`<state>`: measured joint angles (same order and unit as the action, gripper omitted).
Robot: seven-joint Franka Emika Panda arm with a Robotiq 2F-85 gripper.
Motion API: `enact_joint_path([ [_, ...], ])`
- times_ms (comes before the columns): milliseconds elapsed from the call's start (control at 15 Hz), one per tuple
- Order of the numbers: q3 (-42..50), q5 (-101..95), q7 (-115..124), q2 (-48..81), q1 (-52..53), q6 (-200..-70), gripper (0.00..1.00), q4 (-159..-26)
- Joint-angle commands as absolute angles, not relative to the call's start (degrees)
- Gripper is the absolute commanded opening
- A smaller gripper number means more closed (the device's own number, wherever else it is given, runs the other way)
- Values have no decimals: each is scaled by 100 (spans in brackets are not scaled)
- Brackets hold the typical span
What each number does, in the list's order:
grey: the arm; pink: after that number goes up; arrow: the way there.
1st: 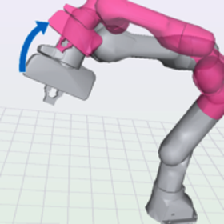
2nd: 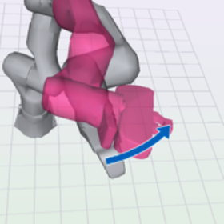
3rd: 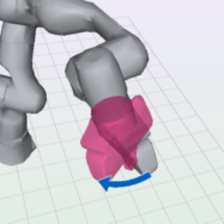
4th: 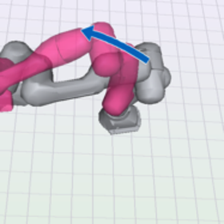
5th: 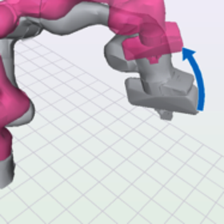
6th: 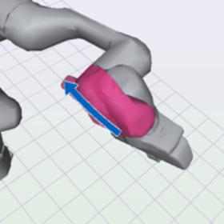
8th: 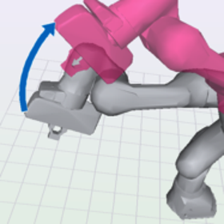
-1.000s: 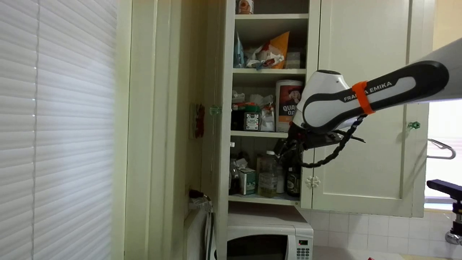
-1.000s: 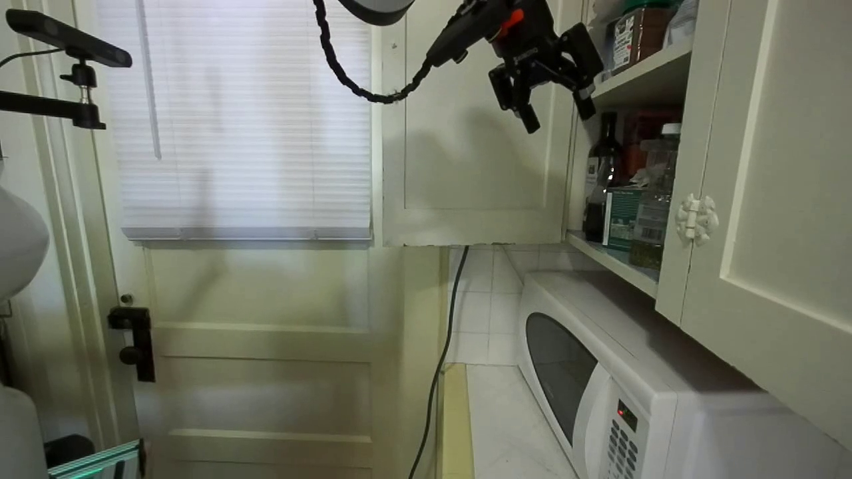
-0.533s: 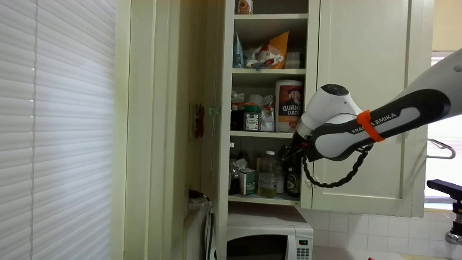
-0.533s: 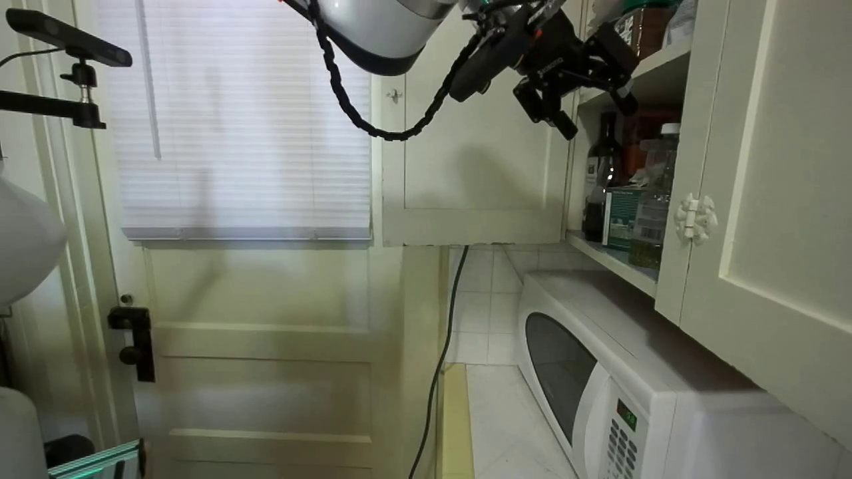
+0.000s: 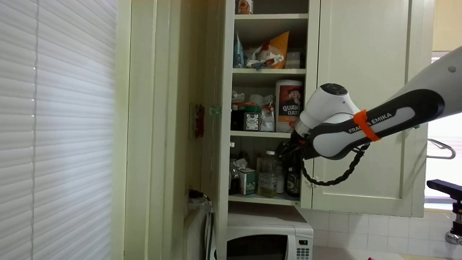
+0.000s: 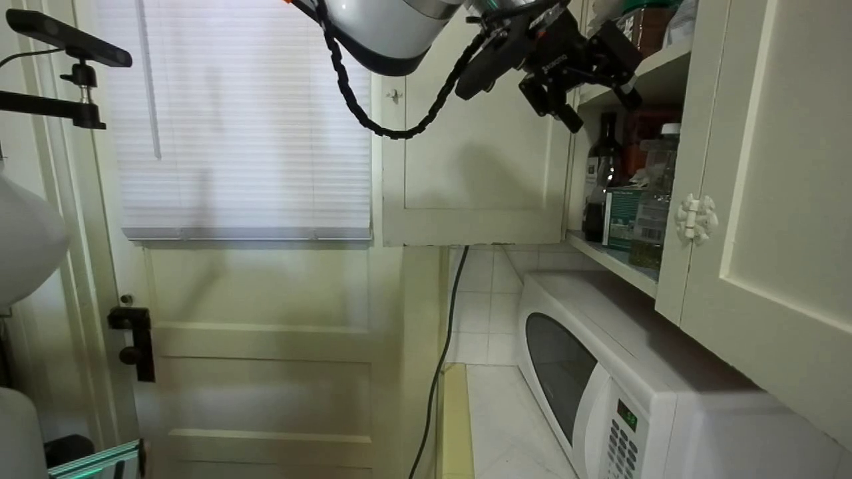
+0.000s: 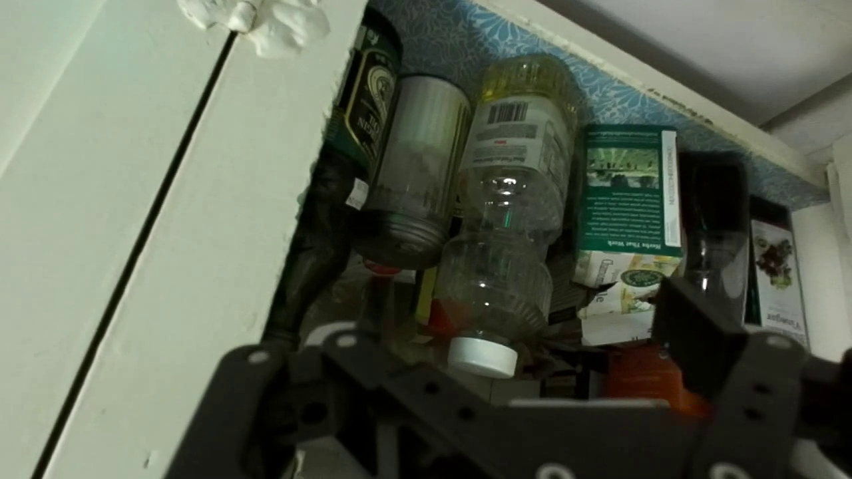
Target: Remove the bottle of cooking oil from the bottom shelf and put it on the countertop
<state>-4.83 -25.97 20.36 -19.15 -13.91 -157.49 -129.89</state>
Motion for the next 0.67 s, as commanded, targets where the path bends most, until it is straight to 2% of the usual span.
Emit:
enact_joint_path([
  [0,-673,-2857,2846,-1531,-1726,-16384,100,-12787],
  [333,-1075,-3743,4000,-1190,-2444,-17227,100,-12532],
  [600,-1475,-4459,4837,-1021,-2891,-17187,100,-12298],
])
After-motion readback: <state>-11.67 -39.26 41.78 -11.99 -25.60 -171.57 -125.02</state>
